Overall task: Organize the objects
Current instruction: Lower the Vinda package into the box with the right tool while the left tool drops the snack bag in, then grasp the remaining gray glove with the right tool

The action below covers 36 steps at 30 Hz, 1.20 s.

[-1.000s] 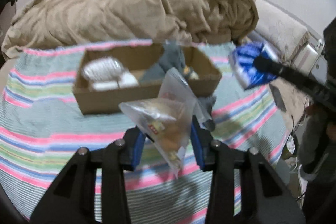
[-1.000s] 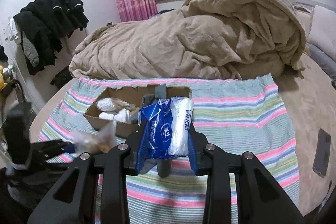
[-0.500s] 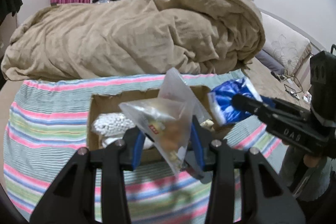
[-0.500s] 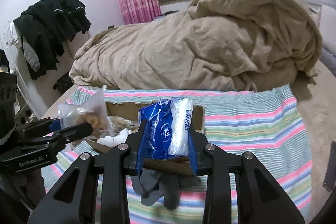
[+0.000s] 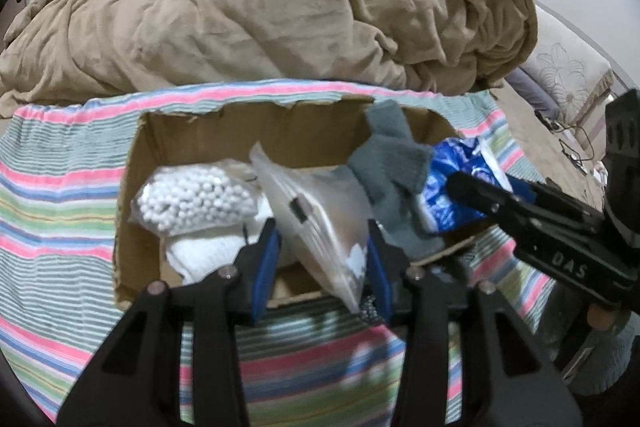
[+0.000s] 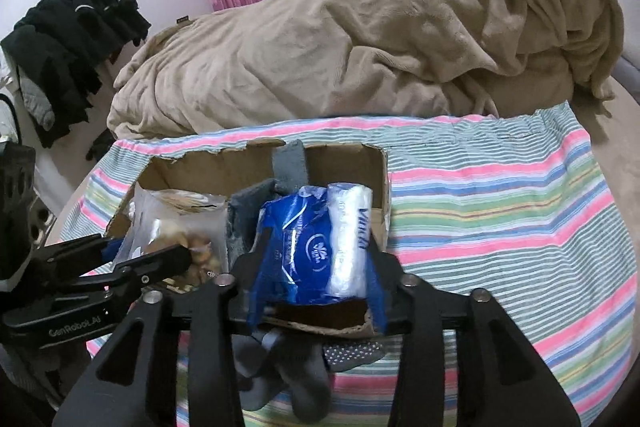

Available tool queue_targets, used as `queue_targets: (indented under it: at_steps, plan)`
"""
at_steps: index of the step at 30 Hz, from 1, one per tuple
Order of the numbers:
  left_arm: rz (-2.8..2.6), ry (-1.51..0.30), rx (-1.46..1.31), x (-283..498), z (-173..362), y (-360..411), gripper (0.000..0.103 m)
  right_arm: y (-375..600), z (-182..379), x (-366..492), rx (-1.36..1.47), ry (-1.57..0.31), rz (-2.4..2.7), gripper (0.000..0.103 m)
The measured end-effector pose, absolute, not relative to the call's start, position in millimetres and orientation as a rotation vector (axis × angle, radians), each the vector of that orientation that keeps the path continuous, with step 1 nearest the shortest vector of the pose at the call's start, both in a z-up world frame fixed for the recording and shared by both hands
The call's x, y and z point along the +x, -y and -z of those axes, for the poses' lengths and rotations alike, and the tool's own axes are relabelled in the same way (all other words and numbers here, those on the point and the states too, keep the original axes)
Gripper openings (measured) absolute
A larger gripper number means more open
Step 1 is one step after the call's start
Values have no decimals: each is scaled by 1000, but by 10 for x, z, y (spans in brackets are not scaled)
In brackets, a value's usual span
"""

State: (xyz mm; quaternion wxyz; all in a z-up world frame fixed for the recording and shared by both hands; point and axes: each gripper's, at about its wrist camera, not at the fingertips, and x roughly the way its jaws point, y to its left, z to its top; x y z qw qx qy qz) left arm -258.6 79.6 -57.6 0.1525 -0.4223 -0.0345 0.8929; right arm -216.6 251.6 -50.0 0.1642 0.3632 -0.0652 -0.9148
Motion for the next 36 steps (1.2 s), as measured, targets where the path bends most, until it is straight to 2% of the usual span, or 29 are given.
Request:
queue_targets:
  at_steps: [1,3,4,6,7,23,30,36]
  plan:
    - [-2566,93,-1210,-2573,552,-787,44,-2509,491,-2161,1031,186,2604,53]
    - [-2577,86,-1202,-2528,496,-772,45,-2479,461,-2140,1019,171,2594,69]
    - [-2585,83,-1189,-2491,452,-760,47,-2462,443,-2126,1008,161,2594,74]
    - [-2603,82,-1161,-2416,355,-726,59,-2428,381,-2065,977,140,2612,93]
    - [-2615,92,-1140,-2365,291,-695,65,-2422,340,-2020,954,128,2633,95]
    - [-2686,138,-1053,-1610,-294,-321,69,-2529,-360,-1293,792,68,2672,95]
    - [-2690,163,-1106,-1388,-153,-214,69,-2461,-394,-1080,827,67,2633,95]
    - [-2679,175,-1218,-1343,185,-128,69,-2379,-143,-1094,916,71,2602,95]
